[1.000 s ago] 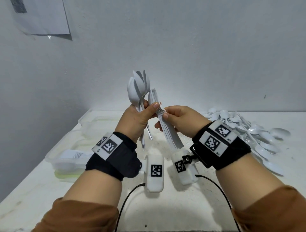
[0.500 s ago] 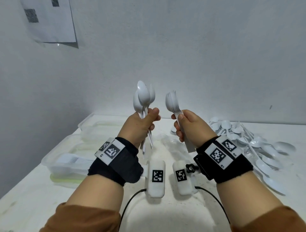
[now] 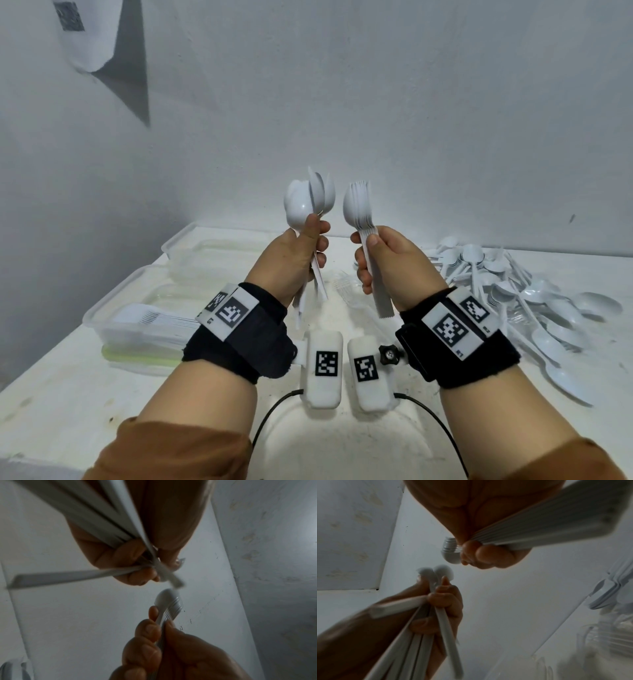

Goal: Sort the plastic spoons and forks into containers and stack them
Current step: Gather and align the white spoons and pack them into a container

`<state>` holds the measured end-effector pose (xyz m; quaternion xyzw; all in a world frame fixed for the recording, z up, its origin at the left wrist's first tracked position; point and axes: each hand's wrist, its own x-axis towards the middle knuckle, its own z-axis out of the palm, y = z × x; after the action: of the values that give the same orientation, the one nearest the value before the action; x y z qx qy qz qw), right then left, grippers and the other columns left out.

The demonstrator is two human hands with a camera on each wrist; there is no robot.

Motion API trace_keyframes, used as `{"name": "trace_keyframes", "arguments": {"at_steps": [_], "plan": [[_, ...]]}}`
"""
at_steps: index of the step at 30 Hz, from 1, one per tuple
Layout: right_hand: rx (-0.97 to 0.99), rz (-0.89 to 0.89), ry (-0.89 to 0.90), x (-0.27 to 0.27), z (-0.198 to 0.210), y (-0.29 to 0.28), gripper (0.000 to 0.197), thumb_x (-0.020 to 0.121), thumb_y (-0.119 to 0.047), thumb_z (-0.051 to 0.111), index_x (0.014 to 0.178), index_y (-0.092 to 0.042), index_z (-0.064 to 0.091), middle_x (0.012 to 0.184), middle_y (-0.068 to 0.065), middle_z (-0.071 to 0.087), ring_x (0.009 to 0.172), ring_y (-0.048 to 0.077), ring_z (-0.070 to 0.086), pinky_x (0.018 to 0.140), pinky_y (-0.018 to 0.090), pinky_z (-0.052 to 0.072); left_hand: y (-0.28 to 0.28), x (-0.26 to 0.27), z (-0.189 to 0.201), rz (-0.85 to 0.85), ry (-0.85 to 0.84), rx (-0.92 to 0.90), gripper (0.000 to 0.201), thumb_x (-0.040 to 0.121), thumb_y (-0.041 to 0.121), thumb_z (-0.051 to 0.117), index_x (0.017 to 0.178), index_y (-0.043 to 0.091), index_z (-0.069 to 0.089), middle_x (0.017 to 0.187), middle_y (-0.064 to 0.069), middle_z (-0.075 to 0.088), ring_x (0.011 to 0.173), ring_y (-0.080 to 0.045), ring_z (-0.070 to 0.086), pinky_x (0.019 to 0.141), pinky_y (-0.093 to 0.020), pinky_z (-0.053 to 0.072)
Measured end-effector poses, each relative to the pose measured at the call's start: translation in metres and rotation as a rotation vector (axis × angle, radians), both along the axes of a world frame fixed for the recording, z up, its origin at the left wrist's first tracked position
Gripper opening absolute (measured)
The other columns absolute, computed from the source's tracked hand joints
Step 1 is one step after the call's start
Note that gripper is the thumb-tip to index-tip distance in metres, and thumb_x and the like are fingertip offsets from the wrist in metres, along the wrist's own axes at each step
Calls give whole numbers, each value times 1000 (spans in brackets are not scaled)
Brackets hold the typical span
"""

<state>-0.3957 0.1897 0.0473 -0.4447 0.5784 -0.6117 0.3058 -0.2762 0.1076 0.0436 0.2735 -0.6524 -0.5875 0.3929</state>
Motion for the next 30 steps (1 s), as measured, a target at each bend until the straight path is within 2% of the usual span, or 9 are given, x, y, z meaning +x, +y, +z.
{"name": "trace_keyframes", "arguments": {"at_steps": [3,5,9,17,20,23,28,30], "plan": [[-13,1,-8,0,-1,0,28,101,-12,28,89,-15,53,66,2,45,46,11,40,44,20,36,-4,0,-5,54,-59,-58,29,95,48,40,89,26,58,74,10,56,66,-13,49,61,-26,35],[-24,-4,-4,0,-2,1,28,101,-12,28,89,-15,53,66,2,45,46,10,41,44,20,37,-4,1,-6,86,-86,-60,29,94,47,44,87,22,58,73,8,58,69,-16,50,63,-28,36],[-56,-7,-25,1,-2,0,28,102,-13,28,90,-16,52,67,1,46,48,12,42,45,20,38,-3,1,-6,145,-75,-35,28,91,46,51,82,20,54,67,3,59,63,-13,51,63,-27,37],[-88,36,57,8,-4,-3,23,101,-13,32,95,-20,53,70,0,49,55,12,48,52,21,44,-6,2,-7,163,-46,-8,22,89,42,57,86,20,54,71,3,61,79,-16,59,75,-33,43],[-62,40,137,12,-5,-9,21,100,-12,34,96,-23,52,72,-1,49,58,13,49,57,25,44,-3,2,-6,147,-35,-33,19,91,36,57,79,21,55,69,4,59,74,-11,60,73,-32,44],[-28,18,180,16,-4,-13,17,100,-12,35,108,-15,49,73,-2,48,59,13,49,59,26,45,0,3,-5,131,-52,-87,20,93,35,52,80,20,53,70,4,56,70,-7,58,67,-28,43],[-2,4,230,26,-1,-20,10,99,-12,35,103,-14,44,73,-3,49,60,13,48,59,26,45,0,4,-5,143,-109,-135,16,95,36,47,90,23,54,77,2,57,71,-13,54,64,-26,40],[11,2,238,27,-1,-24,8,99,-13,35,103,-14,42,73,-2,49,59,14,48,59,27,45,0,5,-5,143,-115,-134,18,94,37,50,92,20,55,79,-2,59,71,-15,54,65,-29,42]]}}
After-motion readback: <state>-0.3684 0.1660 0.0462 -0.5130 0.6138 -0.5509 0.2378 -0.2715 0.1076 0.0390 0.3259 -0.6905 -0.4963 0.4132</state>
